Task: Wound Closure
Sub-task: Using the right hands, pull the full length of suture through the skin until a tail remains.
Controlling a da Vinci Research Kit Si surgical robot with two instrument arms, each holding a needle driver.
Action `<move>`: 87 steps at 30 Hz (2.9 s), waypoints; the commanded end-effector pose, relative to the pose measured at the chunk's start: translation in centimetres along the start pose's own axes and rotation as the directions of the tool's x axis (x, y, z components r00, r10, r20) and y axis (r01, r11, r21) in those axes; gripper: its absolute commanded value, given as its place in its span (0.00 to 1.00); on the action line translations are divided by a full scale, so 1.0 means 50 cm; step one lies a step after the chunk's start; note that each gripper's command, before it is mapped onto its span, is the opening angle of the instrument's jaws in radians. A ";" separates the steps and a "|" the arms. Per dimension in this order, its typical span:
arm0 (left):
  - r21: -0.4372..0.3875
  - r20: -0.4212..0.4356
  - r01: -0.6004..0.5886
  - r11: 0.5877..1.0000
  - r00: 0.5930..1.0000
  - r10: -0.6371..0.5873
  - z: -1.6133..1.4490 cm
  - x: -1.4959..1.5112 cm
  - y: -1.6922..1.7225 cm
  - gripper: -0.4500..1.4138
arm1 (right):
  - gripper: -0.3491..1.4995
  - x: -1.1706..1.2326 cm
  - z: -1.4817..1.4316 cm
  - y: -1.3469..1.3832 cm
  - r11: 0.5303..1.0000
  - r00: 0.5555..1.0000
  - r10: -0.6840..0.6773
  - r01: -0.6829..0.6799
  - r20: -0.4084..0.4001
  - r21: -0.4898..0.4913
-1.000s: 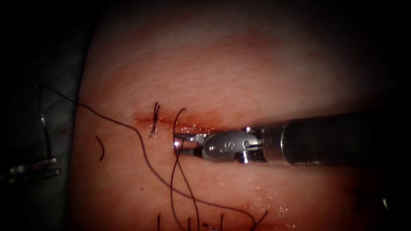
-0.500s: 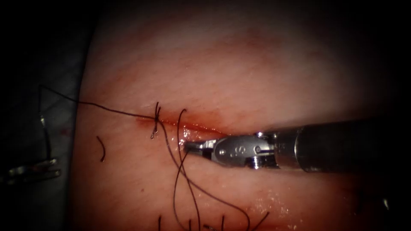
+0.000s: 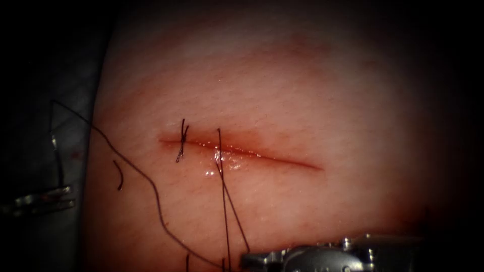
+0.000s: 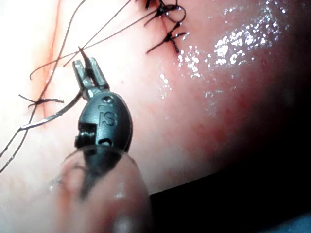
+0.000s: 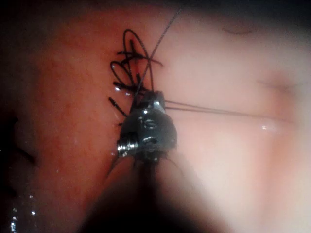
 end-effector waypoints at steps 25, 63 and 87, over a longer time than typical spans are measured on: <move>-0.016 0.001 0.001 1.000 1.000 -0.001 0.0003 -0.0010 0.0006 0.00 | 0.94 0.0239 -0.0080 -0.0210 0.972 0.958 -0.211 0.227 -0.195 0.066; -0.002 0.025 0.003 1.000 1.000 -0.003 -0.0004 -0.0028 -0.0007 0.00 | 0.94 0.0131 -0.0324 0.0075 0.980 0.961 -0.150 0.114 -0.233 -0.162; -0.011 0.025 0.001 1.000 1.000 0.000 0.0009 -0.0031 -0.0001 0.00 | 0.90 -0.0158 0.0128 0.0345 0.980 0.986 -0.031 -0.001 -0.161 -0.197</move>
